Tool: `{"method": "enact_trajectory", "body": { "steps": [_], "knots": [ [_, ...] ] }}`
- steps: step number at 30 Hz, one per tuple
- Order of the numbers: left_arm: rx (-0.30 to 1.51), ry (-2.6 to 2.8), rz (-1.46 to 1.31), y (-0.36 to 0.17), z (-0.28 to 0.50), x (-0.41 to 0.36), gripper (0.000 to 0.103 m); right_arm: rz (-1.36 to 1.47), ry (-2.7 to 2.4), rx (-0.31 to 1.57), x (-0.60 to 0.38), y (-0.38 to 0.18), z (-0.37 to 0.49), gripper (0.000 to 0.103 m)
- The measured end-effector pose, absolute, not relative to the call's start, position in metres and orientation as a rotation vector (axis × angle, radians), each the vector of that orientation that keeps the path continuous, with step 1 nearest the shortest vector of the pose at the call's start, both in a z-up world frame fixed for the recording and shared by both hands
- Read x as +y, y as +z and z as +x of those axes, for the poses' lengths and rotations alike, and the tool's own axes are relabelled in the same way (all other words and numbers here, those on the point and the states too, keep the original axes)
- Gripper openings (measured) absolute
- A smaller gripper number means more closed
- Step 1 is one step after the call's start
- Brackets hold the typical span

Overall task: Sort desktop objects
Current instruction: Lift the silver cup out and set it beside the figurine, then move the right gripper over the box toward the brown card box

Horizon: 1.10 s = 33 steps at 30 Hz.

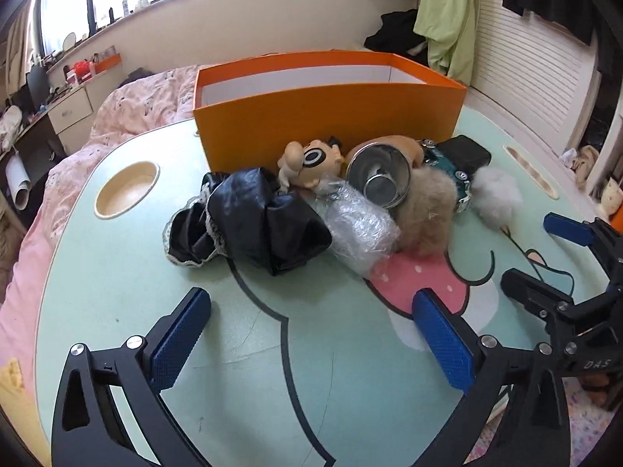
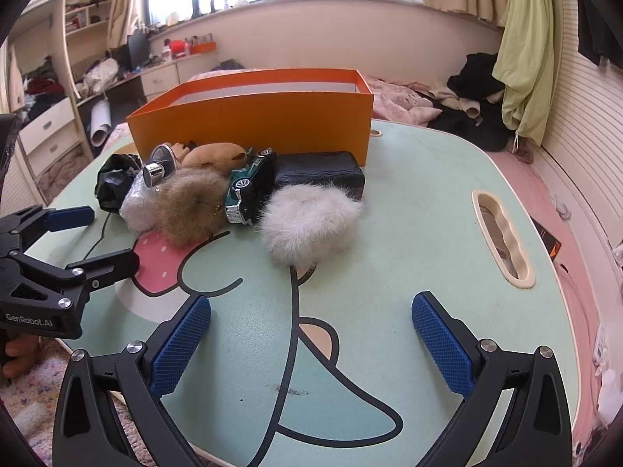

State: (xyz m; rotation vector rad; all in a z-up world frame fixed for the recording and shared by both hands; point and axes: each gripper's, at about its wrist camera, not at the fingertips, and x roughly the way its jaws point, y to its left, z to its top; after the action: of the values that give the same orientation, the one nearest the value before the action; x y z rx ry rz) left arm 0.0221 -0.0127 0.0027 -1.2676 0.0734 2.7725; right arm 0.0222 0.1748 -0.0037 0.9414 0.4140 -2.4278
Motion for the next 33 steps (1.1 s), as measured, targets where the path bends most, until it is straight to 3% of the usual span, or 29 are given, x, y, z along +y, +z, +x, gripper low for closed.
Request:
{"method": "enact_trajectory", "body": {
  "steps": [9, 14, 20, 33],
  "knots": [
    [0.074, 2.777, -1.251, 0.003, 0.026, -0.013, 0.103, 0.983, -2.418, 0.442, 0.173, 0.001, 0.019, 0.103],
    [0.073, 2.78, -1.241, 0.005, 0.03, -0.011, 0.103, 0.838, -2.431, 0.383, 0.165, 0.06, 0.016, 0.103],
    [0.074, 2.78, -1.23, 0.005, 0.03, -0.01, 0.103, 0.778, -2.458, 0.489, 0.101, 0.11, -0.023, 0.103],
    [0.073, 2.778, -1.219, 0.006, 0.031, -0.01, 0.103, 1.089, -2.357, 0.484, 0.034, 0.059, -0.088, 0.103]
  ]
}}
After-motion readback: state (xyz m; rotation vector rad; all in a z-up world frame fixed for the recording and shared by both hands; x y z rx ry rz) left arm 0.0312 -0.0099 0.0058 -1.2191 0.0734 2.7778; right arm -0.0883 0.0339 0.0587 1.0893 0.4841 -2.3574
